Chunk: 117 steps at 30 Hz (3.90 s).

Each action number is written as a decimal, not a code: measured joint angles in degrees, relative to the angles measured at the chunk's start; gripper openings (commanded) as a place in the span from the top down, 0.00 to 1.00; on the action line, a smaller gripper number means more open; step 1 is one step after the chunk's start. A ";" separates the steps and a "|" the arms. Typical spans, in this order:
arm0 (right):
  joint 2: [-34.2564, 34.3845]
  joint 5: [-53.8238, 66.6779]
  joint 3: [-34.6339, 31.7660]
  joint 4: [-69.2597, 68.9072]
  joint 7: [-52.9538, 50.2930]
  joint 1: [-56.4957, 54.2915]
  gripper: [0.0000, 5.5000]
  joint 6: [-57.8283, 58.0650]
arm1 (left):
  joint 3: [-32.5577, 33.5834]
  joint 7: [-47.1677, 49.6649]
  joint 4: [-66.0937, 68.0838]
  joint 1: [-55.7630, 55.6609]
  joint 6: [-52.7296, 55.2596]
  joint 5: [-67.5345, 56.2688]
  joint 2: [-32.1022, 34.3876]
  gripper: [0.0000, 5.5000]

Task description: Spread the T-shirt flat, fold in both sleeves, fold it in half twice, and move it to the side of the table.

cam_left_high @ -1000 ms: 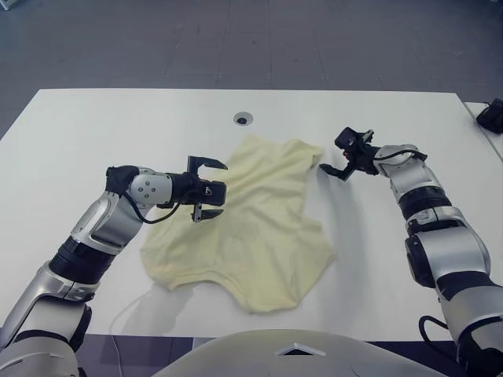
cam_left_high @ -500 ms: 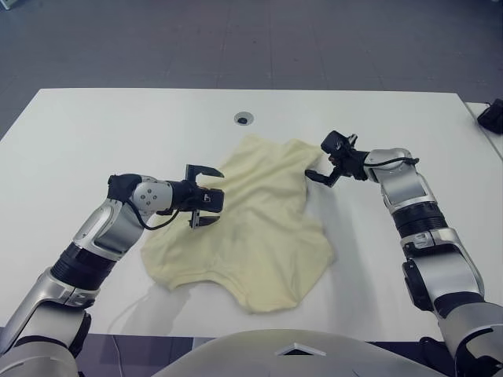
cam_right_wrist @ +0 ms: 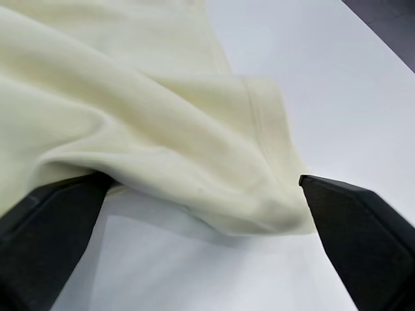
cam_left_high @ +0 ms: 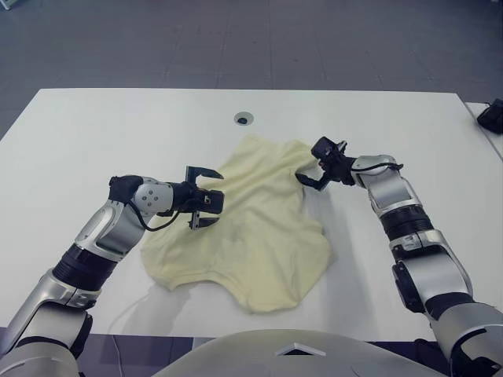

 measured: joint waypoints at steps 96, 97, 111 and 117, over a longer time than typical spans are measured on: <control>-5.18 2.67 -7.91 9.61 -4.59 -7.27 0.02 -16.80 | 7.79 8.85 -3.35 -2.22 11.81 -11.30 -11.13 0.02; -6.14 3.17 -7.93 6.29 -2.94 -5.14 0.02 -15.64 | 8.06 9.16 -3.34 -2.43 11.88 -11.34 -11.31 0.02; -31.24 17.96 -12.32 -54.85 25.11 37.63 0.02 8.61 | 19.42 17.24 -2.30 -2.83 18.73 -12.66 -11.31 0.02; -34.76 17.64 -10.70 -68.62 23.45 42.10 0.02 13.23 | 21.86 19.38 -3.65 -2.44 23.18 -14.76 -11.32 0.02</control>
